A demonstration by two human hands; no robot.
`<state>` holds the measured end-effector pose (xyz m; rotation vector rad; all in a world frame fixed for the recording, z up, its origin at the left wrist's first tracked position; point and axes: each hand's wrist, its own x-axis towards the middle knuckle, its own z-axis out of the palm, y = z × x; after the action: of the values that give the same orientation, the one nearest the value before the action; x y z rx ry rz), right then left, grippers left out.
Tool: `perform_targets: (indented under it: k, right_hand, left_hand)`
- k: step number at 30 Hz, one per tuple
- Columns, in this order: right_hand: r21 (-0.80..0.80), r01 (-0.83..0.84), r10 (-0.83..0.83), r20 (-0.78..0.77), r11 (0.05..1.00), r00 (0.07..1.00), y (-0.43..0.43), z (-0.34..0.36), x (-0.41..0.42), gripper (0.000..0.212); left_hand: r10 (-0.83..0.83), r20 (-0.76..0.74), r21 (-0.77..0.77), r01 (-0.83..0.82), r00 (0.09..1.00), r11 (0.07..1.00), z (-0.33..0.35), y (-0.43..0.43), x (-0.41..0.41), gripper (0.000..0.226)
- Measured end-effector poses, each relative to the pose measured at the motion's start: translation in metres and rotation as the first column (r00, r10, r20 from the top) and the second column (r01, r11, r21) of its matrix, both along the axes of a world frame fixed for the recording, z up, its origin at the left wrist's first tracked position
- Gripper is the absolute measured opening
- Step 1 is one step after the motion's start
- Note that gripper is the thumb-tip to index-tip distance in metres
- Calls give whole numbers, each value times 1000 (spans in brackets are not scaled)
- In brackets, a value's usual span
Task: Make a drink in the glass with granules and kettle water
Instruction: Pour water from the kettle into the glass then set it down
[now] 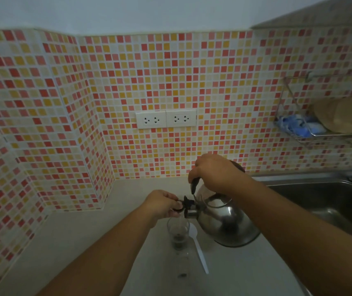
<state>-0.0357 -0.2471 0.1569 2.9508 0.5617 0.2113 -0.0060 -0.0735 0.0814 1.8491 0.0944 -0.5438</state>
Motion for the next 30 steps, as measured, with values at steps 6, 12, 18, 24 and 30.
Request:
perform_targets:
  k: [6, 12, 18, 24, 30]
  right_hand:
    - [-25, 12, -13, -27, 1000, 1000, 6, -2, -4, 42]
    - [-30, 18, -19, -15, 999, 1000, 6, -1, -4, 43]
    - [-38, 20, -21, -27, 999, 999, 9, 2, -6, 41]
    - [-48, 27, -28, -24, 998, 999, 9, 8, -6, 39]
    - [-41, 39, -40, -31, 998, 999, 10, 8, -9, 36]
  left_hand:
    - [19, -28, -26, -20, 999, 999, -4, 1, -10, 18]
    - [26, -21, -20, -27, 999, 999, 0, 1, -12, 17]
    - [32, -6, -12, -32, 999, 999, 1, 1, -13, 16]
    - [23, 28, -13, -23, 999, 1000, 3, -1, -13, 16]
    - [16, 16, 3, -16, 1000, 1000, 3, -3, -14, 17]
